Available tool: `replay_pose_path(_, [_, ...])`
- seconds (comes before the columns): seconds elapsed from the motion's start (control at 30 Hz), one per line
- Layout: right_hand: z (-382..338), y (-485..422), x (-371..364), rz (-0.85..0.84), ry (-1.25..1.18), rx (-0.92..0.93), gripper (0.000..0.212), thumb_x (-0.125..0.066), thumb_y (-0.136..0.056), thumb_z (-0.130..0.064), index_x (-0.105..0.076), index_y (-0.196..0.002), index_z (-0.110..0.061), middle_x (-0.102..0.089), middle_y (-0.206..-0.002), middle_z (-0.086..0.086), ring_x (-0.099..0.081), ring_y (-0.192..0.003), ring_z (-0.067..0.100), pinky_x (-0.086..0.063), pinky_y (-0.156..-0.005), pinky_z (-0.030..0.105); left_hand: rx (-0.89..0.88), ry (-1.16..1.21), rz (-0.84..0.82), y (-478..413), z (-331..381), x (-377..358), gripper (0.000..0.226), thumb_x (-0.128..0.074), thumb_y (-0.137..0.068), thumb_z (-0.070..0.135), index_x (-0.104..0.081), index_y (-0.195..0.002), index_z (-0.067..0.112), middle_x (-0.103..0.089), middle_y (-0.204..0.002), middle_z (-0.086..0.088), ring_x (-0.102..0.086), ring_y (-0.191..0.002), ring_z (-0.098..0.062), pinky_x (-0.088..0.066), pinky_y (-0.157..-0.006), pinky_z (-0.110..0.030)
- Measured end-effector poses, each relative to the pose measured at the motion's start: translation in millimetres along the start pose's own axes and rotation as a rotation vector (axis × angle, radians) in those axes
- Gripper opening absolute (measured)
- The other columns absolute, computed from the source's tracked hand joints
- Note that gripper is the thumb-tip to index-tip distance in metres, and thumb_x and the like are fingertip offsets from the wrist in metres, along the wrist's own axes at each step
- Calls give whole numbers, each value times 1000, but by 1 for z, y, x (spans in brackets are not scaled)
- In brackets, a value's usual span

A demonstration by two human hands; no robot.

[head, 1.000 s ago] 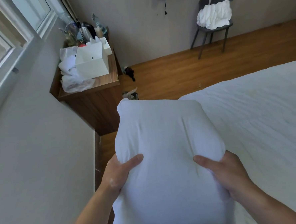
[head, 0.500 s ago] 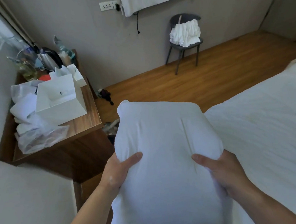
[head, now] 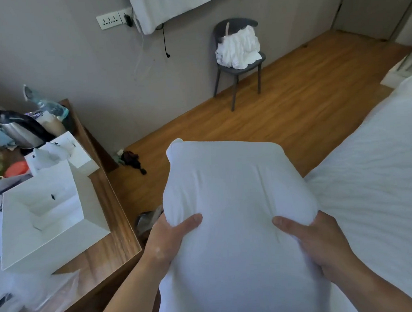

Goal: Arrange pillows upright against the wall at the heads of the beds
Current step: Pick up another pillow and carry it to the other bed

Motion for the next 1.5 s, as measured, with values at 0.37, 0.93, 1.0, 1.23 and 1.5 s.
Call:
replay_pose_path(0.37, [-127, -199, -34, 30, -78, 4, 42, -94, -68, -23, -67, -99, -28, -75, -98, -8, -70, -90, 14, -54, -84, 39, -45, -21, -17, -204, 149, -30, 57, -93, -72, 34, -70, -124, 29, -83, -108, 4, -80, -98, -26, -62, -92, -52])
replay_pose_path(0.93, [-251, -450, -53, 377, -220, -30, 34, -90, -74, -23, -61, -84, -36, -70, -84, -19, -66, -80, 5, -51, -80, 35, -89, -170, -353, -524, 349, -127, 53, -93, -67, 34, -74, -116, 29, -84, -101, 9, -81, -94, -18, -62, -80, -39])
replay_pose_path(1.0, [-261, -472, -49, 417, -240, -35, 34, -90, -74, -21, -62, -87, -37, -73, -74, -22, -68, -74, -3, -52, -78, 32, -94, -193, -401, -556, 367, -146, 62, -94, -59, 40, -73, -117, 33, -84, -104, 11, -81, -91, -13, -61, -78, -36])
replay_pose_path(1.23, [-279, -565, -12, 568, -290, -51, 35, -92, -71, -25, -65, -89, -40, -75, -79, -25, -69, -86, 2, -53, -83, 34, -187, -253, -556, -655, 427, -241, 67, -99, -60, 35, -62, -114, 50, -77, -98, 35, -74, -95, 6, -57, -72, -19])
replay_pose_path(1.5, [-306, -703, 85, 594, -327, -69, 36, -91, -73, -27, -62, -88, -42, -72, -88, -21, -66, -83, -1, -51, -73, 26, -272, -257, -567, -744, 495, -388, 55, -88, -81, 18, -52, -106, 52, -72, -83, 36, -66, -73, 24, -47, -71, -12])
Point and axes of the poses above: each hand's wrist, its own y-axis away from the middle knuckle, its own x-axis out of the back of the hand, z = x × y, the point moved 2 cm from there along -y, towards the middle knuckle
